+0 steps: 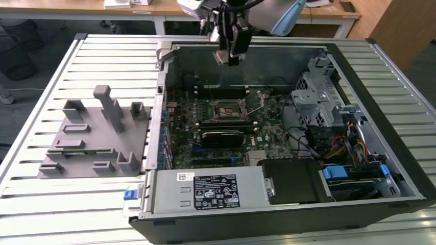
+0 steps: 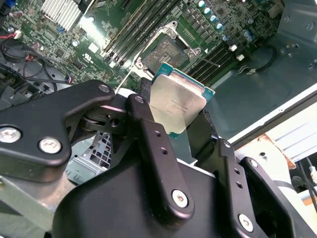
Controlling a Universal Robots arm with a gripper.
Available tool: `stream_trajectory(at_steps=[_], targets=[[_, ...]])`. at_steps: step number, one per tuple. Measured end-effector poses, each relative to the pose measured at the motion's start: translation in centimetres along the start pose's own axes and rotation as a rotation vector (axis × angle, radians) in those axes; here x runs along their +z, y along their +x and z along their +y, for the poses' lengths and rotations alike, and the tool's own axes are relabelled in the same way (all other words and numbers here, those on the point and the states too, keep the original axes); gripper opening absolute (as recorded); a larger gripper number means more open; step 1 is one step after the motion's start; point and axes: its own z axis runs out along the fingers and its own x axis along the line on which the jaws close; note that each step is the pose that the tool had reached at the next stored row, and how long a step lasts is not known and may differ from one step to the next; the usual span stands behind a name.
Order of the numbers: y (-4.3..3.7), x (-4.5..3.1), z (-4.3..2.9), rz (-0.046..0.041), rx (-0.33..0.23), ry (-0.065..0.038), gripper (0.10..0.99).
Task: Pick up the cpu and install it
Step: 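Place the cpu into insertion slot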
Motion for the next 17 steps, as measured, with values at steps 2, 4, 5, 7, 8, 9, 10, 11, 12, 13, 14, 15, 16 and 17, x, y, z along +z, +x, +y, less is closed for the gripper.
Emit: stream_trajectory(at_steps=[2, 4, 5, 7, 8, 9, 10, 11, 12, 13, 14, 15, 16, 17], targets=[[0.0, 0.04, 0.0, -0.0006, 0.005, 0.0, 0.541], [0.06, 0.13, 0.0, -0.0014, 0.016, 0.0, 0.541], [0.08, 0.2, 0.01, -0.0019, 0.025, -0.001, 0.541], [0.09, 0.34, 0.0, -0.0034, 0.049, -0.001, 0.541], [0.1, 0.43, 0.0, -0.0042, 0.06, -0.001, 0.541], [0.12, 0.54, 0.0, -0.0048, 0.069, -0.001, 0.541], [0.13, 0.65, -0.01, -0.0051, 0.075, -0.001, 0.541], [0.13, 0.74, -0.01, -0.0053, 0.078, -0.001, 0.541], [0.14, 0.95, -0.02, -0.0055, 0.079, -0.001, 0.541], [0.16, 1.06, -0.02, -0.0056, 0.079, -0.001, 0.541], [0.19, 1.19, -0.03, -0.0055, 0.079, -0.001, 0.541], [0.25, 1.39, -0.02, -0.0055, 0.08, -0.001, 0.541], [0.33, 1.54, 0.0, -0.0054, 0.08, -0.001, 0.541], [0.45, 1.69, 0.03, -0.0055, 0.08, -0.001, 0.541]])
